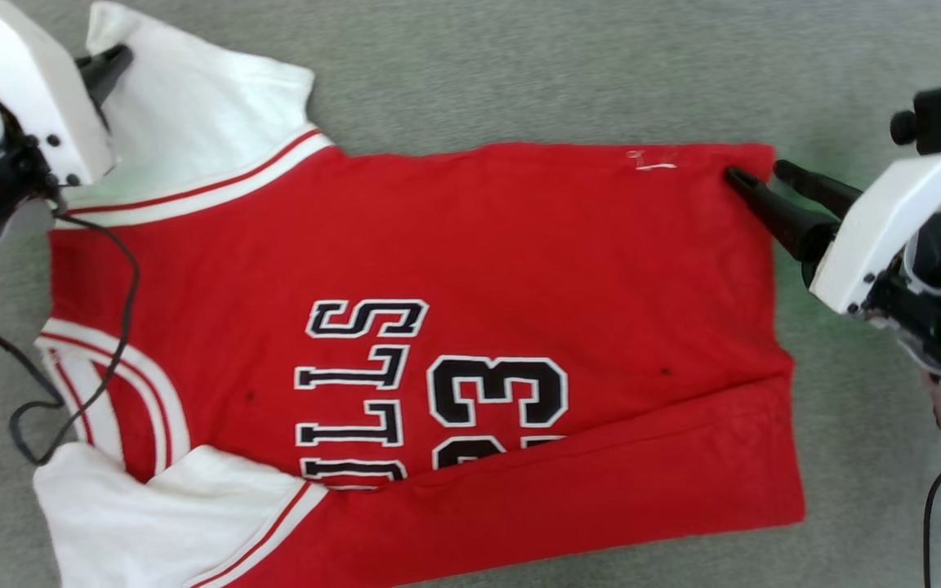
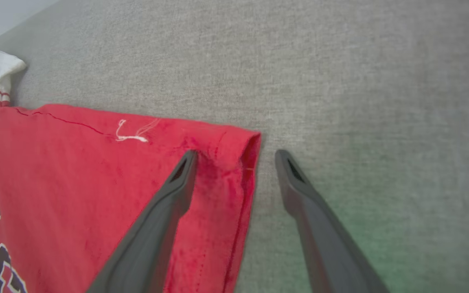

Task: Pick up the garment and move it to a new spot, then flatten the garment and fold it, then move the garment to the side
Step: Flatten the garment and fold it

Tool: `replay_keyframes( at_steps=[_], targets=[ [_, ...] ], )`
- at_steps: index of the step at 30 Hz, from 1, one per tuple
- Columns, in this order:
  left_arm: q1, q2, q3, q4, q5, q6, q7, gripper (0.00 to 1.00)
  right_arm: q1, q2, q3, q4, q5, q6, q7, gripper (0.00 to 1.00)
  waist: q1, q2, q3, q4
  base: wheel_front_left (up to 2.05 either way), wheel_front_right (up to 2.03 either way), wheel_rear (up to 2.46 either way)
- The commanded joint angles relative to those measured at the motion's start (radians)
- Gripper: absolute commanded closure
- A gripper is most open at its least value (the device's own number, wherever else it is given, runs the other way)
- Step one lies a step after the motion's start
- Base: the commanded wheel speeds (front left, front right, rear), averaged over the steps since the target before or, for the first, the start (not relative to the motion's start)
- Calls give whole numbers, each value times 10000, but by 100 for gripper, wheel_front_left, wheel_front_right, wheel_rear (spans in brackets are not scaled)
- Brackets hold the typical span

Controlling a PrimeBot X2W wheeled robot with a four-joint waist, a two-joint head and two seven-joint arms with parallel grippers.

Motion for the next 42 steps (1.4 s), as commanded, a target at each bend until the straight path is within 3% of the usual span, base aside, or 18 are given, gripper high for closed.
replay_keyframes(
  at_steps=[1,6,7,8,9,12,21,33,38,42],
  targets=[
    [-123,-66,-70,-91,78,-57,-91,100,-259,-69,73,179,5,-3,249,0,-1,0,146,261,0,0,0],
    [-246,-195,-258,-355,211,-178,-242,100,-627,66,380,1160,95,-6,1809,0,-1,0,237,547,0,0,0],
    [-232,-215,-280,-379,217,-192,-252,100,-658,146,435,1304,123,-8,2073,15,-1,0,236,581,0,0,0],
    [-225,-218,-306,-408,248,-212,-293,100,-688,207,485,1389,144,-6,2287,62,-1,0,233,609,0,0,0],
    [-211,-233,-326,-425,252,-211,-331,100,-713,223,513,1458,124,-3,2446,99,-1,0,229,637,0,0,0],
    [-128,-255,-318,-441,271,-262,-497,100,-887,187,438,1448,41,-2,2508,100,-1,0,181,729,0,0,0],
    [1026,-433,105,-599,140,-356,-1935,100,-555,-394,-95,464,-425,-2,1221,100,-1,0,-898,1068,0,0,0],
    [6189,-688,1005,-1829,-701,208,-3801,100,2816,-378,-385,-484,-471,-3,538,100,-1,0,-3326,1653,0,0,0],
    [8395,-1196,967,-2078,-1196,417,-4119,100,4204,-223,-783,-448,-387,-3,291,100,-1,0,-3814,1754,0,0,0],
    [9146,-1499,866,-1878,-1420,483,-4210,100,4805,-138,-1047,-344,-478,-3,39,100,-1,0,-3919,1772,0,0,0]
  ],
)
